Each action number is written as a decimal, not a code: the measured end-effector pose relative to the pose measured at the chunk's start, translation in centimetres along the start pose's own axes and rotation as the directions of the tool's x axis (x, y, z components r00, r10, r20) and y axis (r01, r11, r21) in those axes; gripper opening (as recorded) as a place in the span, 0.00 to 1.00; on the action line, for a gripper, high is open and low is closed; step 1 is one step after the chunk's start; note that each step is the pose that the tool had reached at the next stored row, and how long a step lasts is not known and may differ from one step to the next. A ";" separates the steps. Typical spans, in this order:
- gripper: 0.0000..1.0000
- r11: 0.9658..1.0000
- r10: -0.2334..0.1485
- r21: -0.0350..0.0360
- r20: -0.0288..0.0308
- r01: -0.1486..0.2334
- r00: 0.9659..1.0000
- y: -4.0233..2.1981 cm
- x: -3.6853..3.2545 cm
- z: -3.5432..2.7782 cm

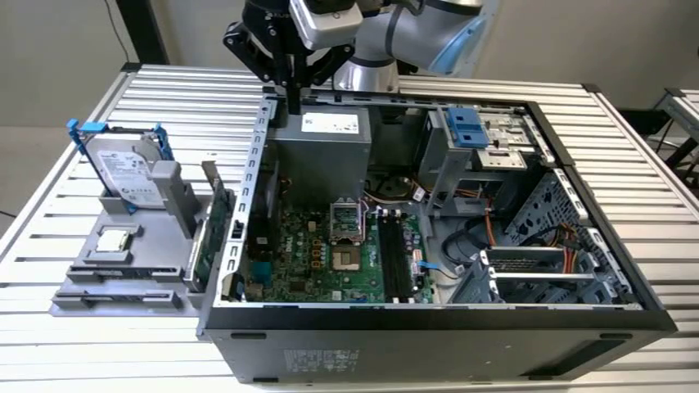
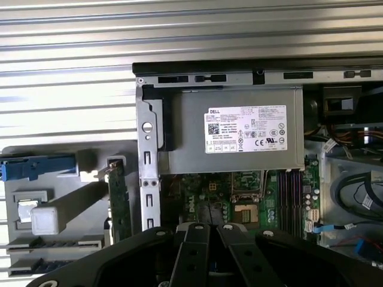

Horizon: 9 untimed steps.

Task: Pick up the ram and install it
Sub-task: 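Reach for the ram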

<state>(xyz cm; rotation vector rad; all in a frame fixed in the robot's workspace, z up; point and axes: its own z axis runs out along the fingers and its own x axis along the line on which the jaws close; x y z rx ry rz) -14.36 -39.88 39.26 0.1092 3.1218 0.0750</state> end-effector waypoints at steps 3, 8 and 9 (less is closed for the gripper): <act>0.00 1.000 0.000 0.000 0.000 0.000 1.000 -0.01 0.13 0.00; 0.00 1.000 0.000 0.000 0.000 0.000 1.000 -0.02 0.32 -0.01; 0.00 1.000 0.000 0.000 0.000 0.000 1.000 -0.02 0.36 -0.01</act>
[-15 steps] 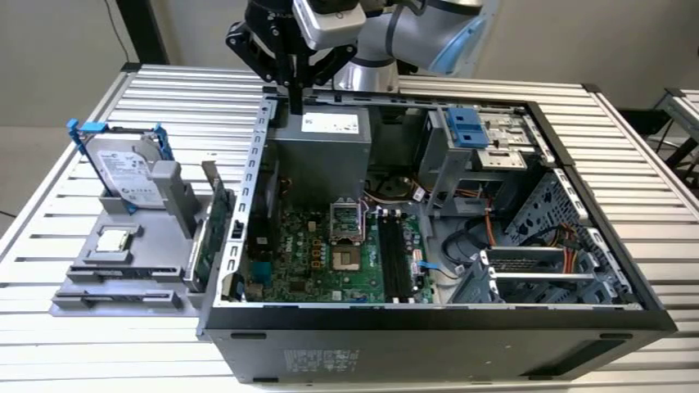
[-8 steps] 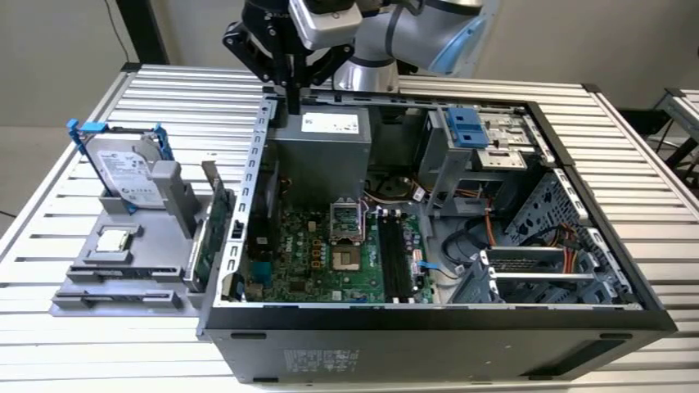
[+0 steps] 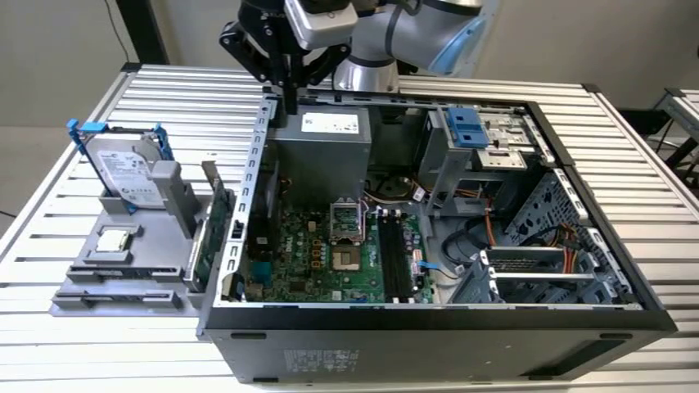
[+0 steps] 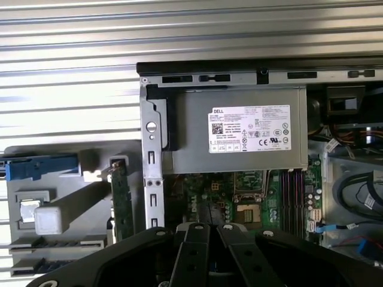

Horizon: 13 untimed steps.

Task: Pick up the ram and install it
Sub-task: 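Reach for the ram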

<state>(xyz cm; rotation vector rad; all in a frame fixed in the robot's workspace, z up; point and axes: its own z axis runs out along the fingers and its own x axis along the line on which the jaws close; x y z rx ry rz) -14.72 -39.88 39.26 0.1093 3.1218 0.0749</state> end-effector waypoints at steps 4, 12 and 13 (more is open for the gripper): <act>0.00 1.000 0.000 0.000 0.000 0.000 1.000 -0.01 0.15 -0.01; 0.00 1.000 0.000 0.000 0.000 0.000 1.000 -0.03 0.43 -0.02; 0.00 1.000 0.000 0.000 0.000 0.000 1.000 -0.03 0.46 -0.02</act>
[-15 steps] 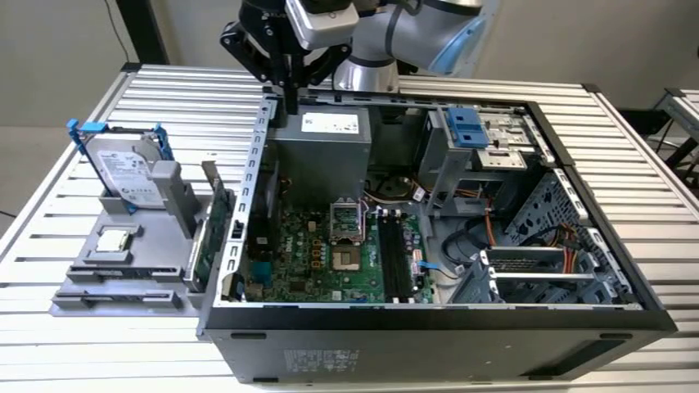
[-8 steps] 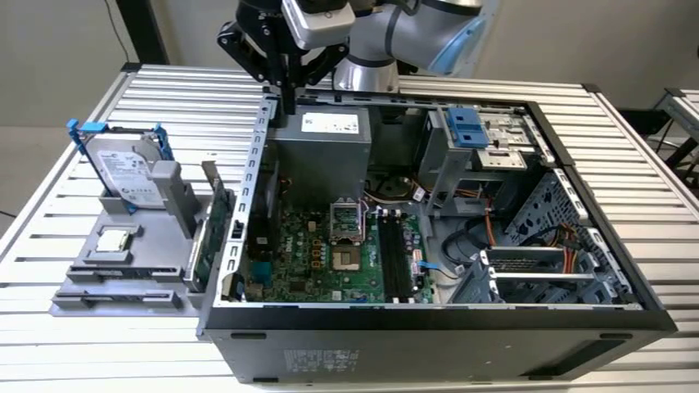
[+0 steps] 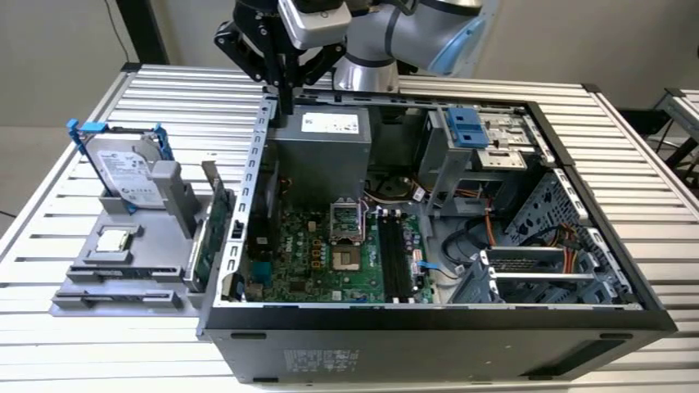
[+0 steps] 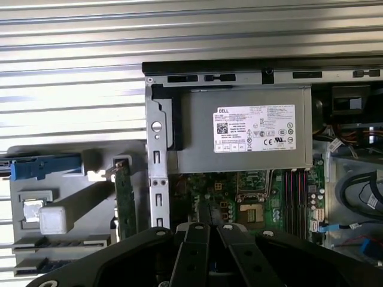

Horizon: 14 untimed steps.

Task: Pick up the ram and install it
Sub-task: 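Reach for the ram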

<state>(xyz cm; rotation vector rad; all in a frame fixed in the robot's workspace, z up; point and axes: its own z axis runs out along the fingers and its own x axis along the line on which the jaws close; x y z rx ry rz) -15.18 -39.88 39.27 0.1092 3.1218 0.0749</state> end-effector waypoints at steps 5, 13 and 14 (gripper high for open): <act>0.00 1.000 0.000 0.000 0.000 0.000 1.000 -0.02 0.21 -0.01; 0.00 1.000 0.000 0.000 0.000 0.000 1.000 -0.05 0.63 -0.02; 0.00 1.000 0.000 0.000 0.000 0.000 1.000 -0.05 0.71 -0.02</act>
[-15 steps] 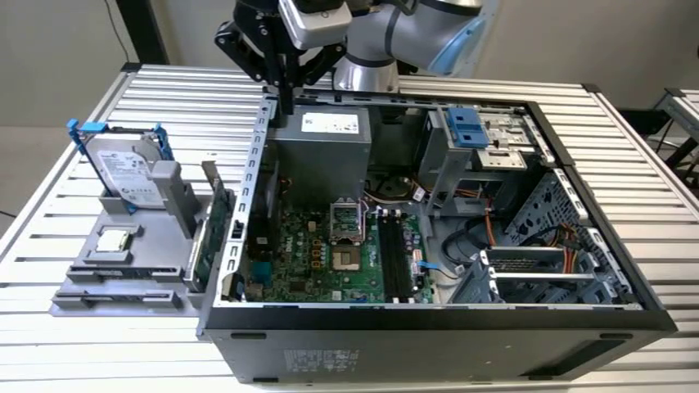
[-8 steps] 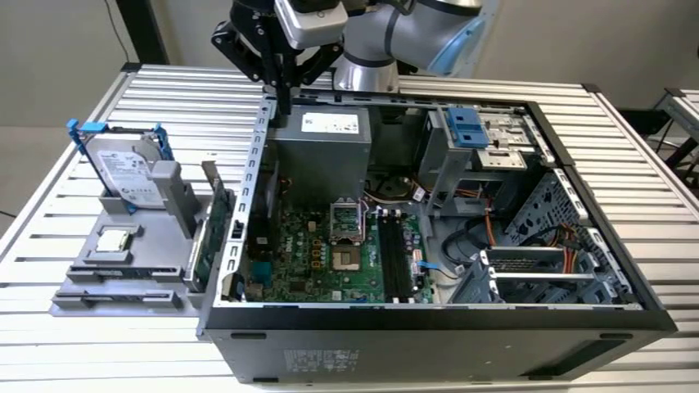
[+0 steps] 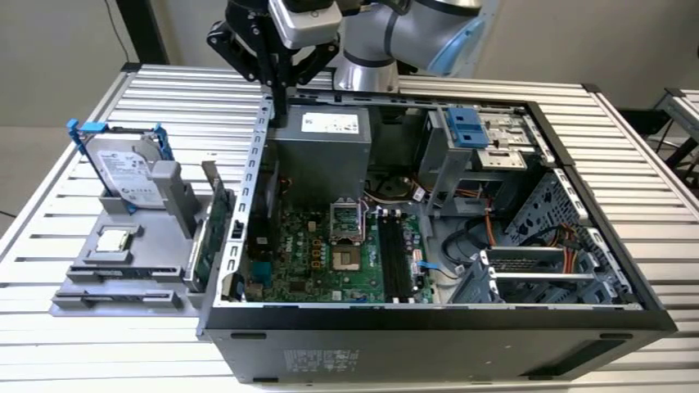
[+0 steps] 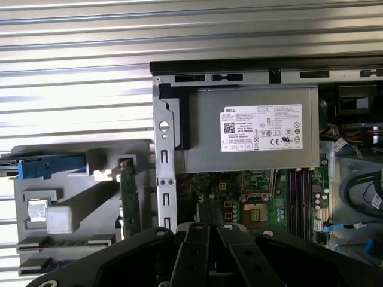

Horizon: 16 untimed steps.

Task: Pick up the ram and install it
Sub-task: 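Reach for the ram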

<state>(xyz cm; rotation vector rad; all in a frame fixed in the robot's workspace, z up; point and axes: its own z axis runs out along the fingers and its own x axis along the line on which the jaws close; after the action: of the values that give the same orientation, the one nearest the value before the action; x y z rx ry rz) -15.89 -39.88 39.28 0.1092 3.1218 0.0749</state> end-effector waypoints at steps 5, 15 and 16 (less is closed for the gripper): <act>0.00 1.000 0.000 0.000 0.000 0.000 1.000 -0.02 0.38 -0.01; 0.00 1.000 0.000 0.000 0.000 0.000 1.000 -0.10 1.50 -0.03; 0.00 1.000 0.000 0.000 0.000 0.000 1.000 -0.11 1.63 -0.03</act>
<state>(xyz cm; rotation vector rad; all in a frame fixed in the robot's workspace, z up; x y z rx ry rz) -17.52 -39.88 39.28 0.1092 3.1219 0.0748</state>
